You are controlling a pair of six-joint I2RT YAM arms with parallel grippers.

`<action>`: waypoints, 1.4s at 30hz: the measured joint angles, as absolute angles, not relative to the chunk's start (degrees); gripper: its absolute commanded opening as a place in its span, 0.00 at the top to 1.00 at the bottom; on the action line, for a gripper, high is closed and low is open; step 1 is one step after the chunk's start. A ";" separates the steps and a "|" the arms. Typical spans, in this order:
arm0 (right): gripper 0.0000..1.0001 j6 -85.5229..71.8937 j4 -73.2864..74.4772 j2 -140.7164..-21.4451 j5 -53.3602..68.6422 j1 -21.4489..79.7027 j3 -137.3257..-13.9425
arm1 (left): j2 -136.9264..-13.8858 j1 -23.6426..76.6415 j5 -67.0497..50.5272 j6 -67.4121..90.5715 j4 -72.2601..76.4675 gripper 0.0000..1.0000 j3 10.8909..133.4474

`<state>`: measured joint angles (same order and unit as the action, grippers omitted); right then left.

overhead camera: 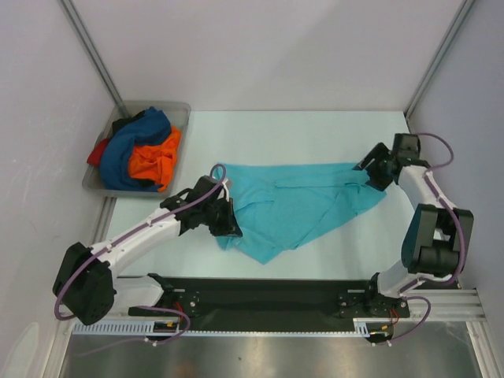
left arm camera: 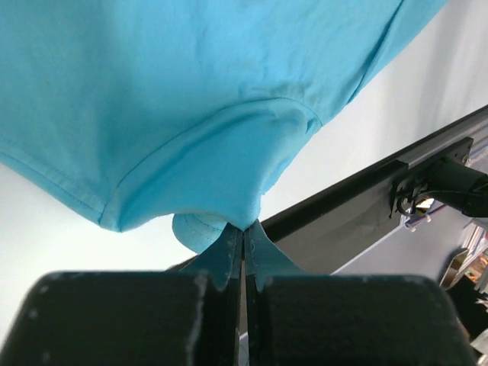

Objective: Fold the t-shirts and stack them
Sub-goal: Fold the tshirt

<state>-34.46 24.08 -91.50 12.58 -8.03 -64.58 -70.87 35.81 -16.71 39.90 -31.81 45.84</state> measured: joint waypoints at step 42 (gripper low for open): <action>0.52 -71.05 30.09 -104.40 -1.21 -1.80 -69.06 | -76.34 33.71 -21.87 33.89 -25.04 1.00 45.06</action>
<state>-71.05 30.09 -104.40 -1.21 -1.80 -69.06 -76.34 33.71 -21.87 33.89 -25.04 45.06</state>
